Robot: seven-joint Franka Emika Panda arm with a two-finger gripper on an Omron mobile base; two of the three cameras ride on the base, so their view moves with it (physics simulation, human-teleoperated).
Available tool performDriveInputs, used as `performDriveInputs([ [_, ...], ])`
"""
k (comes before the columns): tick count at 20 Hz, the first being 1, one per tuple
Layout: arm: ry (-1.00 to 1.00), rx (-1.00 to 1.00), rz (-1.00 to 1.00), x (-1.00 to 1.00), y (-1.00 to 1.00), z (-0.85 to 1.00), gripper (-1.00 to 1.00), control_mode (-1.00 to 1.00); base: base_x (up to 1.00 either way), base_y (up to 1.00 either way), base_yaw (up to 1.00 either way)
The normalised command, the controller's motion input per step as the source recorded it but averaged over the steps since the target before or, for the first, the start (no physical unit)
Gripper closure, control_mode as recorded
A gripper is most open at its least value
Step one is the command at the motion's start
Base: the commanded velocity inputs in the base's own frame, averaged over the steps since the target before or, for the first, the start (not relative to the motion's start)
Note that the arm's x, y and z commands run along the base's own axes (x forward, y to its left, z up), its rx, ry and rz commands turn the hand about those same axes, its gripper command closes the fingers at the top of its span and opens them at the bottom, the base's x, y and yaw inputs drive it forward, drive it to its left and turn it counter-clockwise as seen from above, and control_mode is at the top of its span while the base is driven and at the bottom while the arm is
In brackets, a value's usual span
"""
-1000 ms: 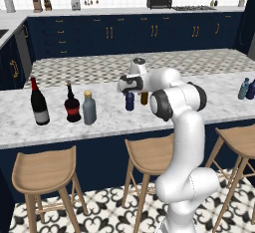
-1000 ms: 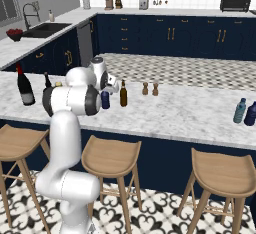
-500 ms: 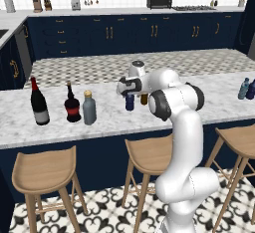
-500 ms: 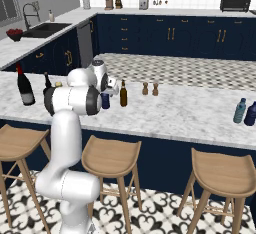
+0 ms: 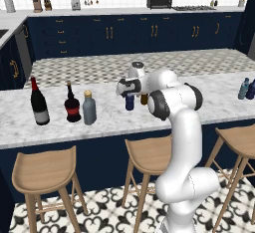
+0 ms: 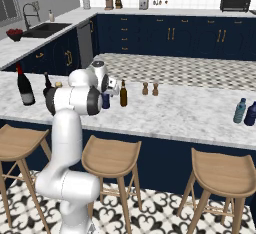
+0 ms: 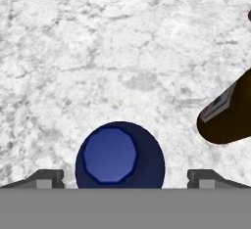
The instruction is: Move the plastic bottles in the middle to the plastics group, and the glass bottles in the middle to the glass group.
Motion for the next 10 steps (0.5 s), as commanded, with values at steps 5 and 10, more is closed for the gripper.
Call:
performDriveInputs([
  [5,-0.06,0.0,0.0,0.0,0.0,-0.09,1.0,-1.0,0.0,0.0,0.0],
  [10,-0.08,0.01,0.0,-0.01,0.0,-0.07,1.0,-1.0,0.0,0.0,0.0],
])
